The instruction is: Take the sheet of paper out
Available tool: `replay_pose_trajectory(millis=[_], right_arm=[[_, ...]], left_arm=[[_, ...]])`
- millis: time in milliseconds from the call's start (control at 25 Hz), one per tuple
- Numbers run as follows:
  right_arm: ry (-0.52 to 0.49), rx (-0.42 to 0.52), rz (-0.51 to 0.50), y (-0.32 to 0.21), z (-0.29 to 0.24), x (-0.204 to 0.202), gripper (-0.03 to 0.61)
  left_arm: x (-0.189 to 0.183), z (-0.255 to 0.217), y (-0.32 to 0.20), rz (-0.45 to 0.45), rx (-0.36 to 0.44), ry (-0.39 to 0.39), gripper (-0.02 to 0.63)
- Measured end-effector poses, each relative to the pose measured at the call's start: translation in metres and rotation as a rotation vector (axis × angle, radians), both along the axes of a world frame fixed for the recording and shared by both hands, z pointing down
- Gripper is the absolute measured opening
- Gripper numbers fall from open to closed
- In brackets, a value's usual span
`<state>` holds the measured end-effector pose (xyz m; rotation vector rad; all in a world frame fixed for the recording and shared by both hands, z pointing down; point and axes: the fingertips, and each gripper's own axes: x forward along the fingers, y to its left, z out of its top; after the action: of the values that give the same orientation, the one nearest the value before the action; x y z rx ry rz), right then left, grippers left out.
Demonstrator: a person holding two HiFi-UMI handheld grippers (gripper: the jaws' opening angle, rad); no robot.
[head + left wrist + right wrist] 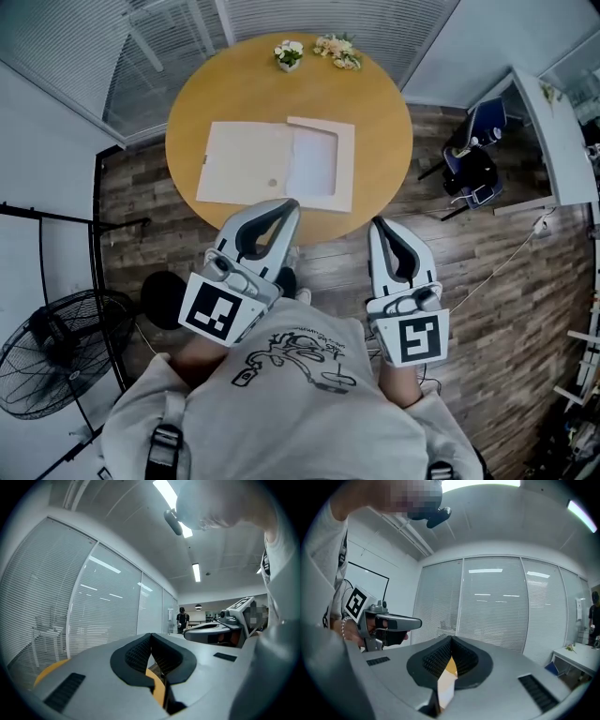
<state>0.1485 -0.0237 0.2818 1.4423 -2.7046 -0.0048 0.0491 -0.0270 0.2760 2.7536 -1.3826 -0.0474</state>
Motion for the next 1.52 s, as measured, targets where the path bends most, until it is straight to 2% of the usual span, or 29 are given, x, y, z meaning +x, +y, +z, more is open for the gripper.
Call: replay_pose_trajectory(millis=[920,1520], right_arm=[[0.025,0.004,0.006,-0.131,-0.006,-0.064,0.008],[0.03,0.001,0.031,-0.177,0.004,-0.095,0.008]], left_arm=[[-0.055,0.001,-0.134,0.031,-0.008,0.014,0.021],[-0.087,0.014,-0.181,0.055,-0.017,0.014,0.021]])
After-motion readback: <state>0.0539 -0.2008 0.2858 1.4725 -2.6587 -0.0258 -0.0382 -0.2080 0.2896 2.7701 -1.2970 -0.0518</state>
